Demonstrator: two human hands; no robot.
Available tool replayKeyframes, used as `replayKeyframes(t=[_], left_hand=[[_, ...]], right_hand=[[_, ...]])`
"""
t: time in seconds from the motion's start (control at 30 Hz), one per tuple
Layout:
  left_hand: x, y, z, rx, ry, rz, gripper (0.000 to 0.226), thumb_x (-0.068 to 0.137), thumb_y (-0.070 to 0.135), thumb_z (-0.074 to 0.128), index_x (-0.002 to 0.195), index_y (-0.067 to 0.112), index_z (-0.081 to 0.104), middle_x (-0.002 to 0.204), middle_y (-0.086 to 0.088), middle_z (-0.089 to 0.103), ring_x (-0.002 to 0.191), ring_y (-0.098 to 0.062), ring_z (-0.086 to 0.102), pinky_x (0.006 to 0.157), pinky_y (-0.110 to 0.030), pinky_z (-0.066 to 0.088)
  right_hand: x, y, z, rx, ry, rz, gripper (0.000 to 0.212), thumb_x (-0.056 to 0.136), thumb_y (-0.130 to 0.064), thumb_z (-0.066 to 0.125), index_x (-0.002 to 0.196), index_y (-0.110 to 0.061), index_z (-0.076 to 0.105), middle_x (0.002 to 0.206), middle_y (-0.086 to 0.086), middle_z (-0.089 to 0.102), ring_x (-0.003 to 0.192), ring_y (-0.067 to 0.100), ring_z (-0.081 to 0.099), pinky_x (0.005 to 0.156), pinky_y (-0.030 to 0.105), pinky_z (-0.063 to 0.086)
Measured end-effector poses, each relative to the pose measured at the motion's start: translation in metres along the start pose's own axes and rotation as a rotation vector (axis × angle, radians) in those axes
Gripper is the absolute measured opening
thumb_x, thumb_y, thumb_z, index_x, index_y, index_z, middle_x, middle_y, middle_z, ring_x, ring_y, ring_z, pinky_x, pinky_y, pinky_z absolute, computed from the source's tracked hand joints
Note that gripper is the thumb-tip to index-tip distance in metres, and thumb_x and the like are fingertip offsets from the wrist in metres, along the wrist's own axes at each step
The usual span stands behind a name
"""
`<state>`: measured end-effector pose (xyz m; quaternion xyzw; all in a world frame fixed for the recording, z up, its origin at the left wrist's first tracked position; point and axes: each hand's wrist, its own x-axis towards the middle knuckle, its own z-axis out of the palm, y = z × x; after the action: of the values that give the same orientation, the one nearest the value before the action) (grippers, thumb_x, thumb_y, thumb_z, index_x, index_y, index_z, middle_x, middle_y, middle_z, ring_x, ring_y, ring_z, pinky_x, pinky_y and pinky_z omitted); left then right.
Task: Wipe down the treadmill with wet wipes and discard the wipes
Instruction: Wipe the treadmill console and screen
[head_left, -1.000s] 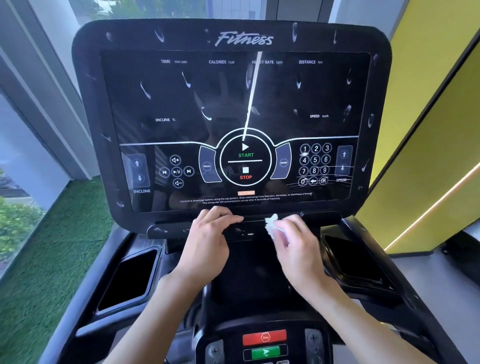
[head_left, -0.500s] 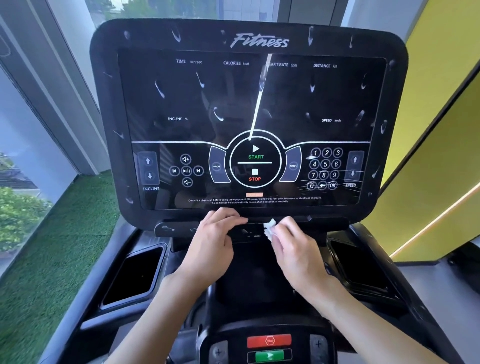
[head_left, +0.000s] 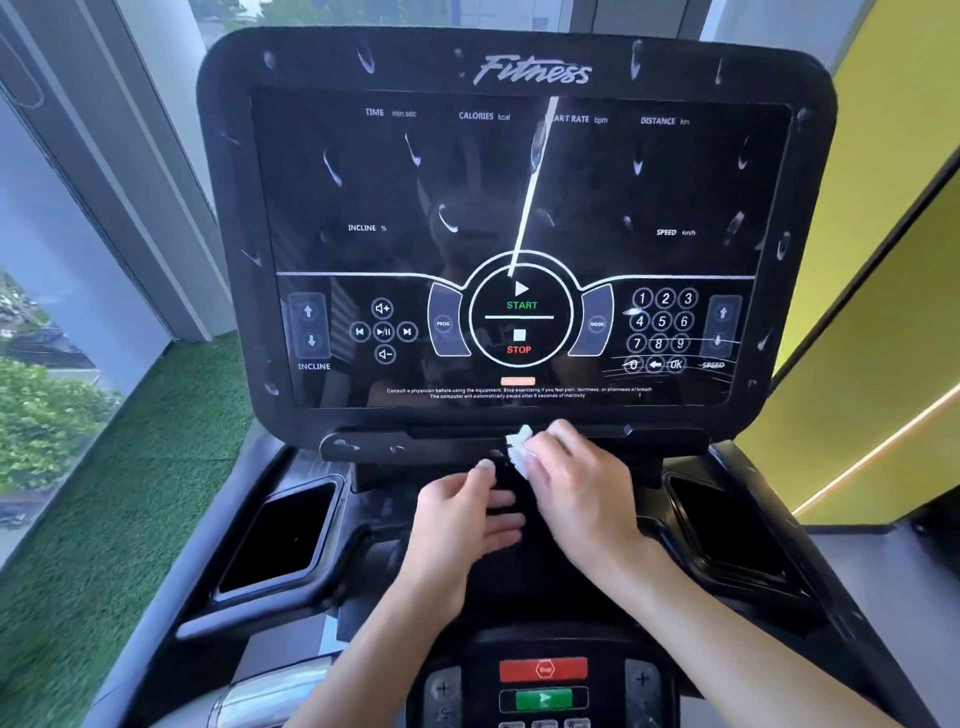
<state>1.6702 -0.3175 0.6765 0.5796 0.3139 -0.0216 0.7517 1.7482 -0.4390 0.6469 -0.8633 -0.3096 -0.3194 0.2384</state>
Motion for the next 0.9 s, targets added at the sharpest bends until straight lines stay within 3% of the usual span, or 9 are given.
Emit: replayKeyframes(t=[0.1,0.2,0.3,0.37,0.47,0.6,0.73,0.8,0.9], left_hand=[[0.002,0.008,0.007,-0.27,-0.066,-0.183,0.039,0.098,0.032,0.06,0.108,-0.005,0.06,0.102,-0.024,0.072,0.084,-0.034,0.074,0.075,-0.042,0.061],[0.005,0.008,0.017,-0.334,-0.061,-0.191,0.033,0.096,0.024,0.063,0.098,-0.008,0.067,0.094,-0.022,0.074,0.082,-0.028,0.075,0.069,-0.033,0.059],[0.005,0.007,0.025,-0.447,-0.01,-0.176,0.023,0.092,0.008,0.068,0.1,-0.013,0.066,0.098,-0.027,0.072,0.088,-0.031,0.074,0.07,-0.032,0.061],[0.004,0.005,0.032,-0.495,0.06,-0.145,0.013,0.091,0.0,0.067,0.095,-0.012,0.067,0.093,-0.026,0.073,0.085,-0.031,0.075,0.075,-0.033,0.061],[0.004,0.0,0.042,-0.526,0.207,-0.09,0.009,0.089,-0.002,0.067,0.09,-0.011,0.067,0.087,-0.024,0.074,0.083,-0.03,0.075,0.081,-0.036,0.059],[0.008,-0.003,0.047,-0.58,0.443,-0.002,0.005,0.086,-0.005,0.068,0.088,-0.004,0.063,0.086,-0.024,0.072,0.073,-0.028,0.072,0.066,-0.029,0.06],[0.01,-0.004,0.063,-0.584,0.61,0.167,0.014,0.084,-0.015,0.057,0.086,-0.002,0.062,0.067,-0.015,0.067,0.058,-0.021,0.067,0.069,-0.033,0.06],[0.01,-0.009,0.076,-0.476,0.621,0.232,0.006,0.087,-0.005,0.063,0.091,-0.001,0.066,0.063,-0.007,0.07,0.06,-0.016,0.067,0.074,-0.031,0.059],[0.008,-0.014,0.084,-0.291,0.638,0.304,0.01,0.087,0.018,0.074,0.087,0.008,0.071,0.064,-0.001,0.072,0.061,-0.01,0.068,0.066,-0.024,0.054]], right_hand=[[-0.007,0.005,-0.003,-0.076,-0.002,0.008,0.019,0.089,-0.014,0.064,0.07,-0.013,0.059,0.076,-0.001,0.053,0.07,0.024,0.052,0.063,0.035,0.036],[0.0,-0.003,-0.003,-0.096,-0.028,0.01,0.019,0.085,-0.017,0.067,0.068,-0.015,0.06,0.082,-0.002,0.053,0.08,0.024,0.049,0.07,0.036,0.031],[0.004,0.004,-0.012,-0.045,-0.115,-0.008,0.015,0.087,-0.023,0.068,0.073,-0.02,0.066,0.088,-0.005,0.05,0.086,0.022,0.048,0.075,0.037,0.033],[0.006,0.013,-0.02,0.021,-0.205,-0.048,0.011,0.089,-0.021,0.063,0.083,-0.023,0.072,0.096,-0.007,0.051,0.093,0.019,0.049,0.083,0.038,0.036],[0.01,0.025,-0.029,0.126,-0.293,-0.086,0.042,0.085,-0.012,0.041,0.112,-0.017,0.072,0.109,-0.005,0.058,0.103,0.016,0.055,0.093,0.036,0.041],[0.013,0.04,-0.03,0.127,-0.378,-0.154,0.04,0.081,0.0,0.061,0.117,-0.017,0.07,0.108,-0.008,0.059,0.099,0.016,0.058,0.09,0.037,0.044],[0.016,0.045,-0.028,0.108,-0.401,-0.217,0.037,0.081,-0.019,0.078,0.116,-0.019,0.069,0.105,-0.008,0.058,0.096,0.017,0.057,0.084,0.037,0.045],[0.018,0.047,-0.025,0.12,-0.383,-0.233,0.035,0.079,-0.016,0.078,0.113,-0.019,0.07,0.102,-0.007,0.058,0.093,0.019,0.058,0.08,0.038,0.046],[0.02,0.05,-0.022,0.148,-0.388,-0.25,0.033,0.08,-0.011,0.073,0.111,-0.021,0.069,0.099,-0.006,0.057,0.091,0.02,0.058,0.078,0.037,0.045]])
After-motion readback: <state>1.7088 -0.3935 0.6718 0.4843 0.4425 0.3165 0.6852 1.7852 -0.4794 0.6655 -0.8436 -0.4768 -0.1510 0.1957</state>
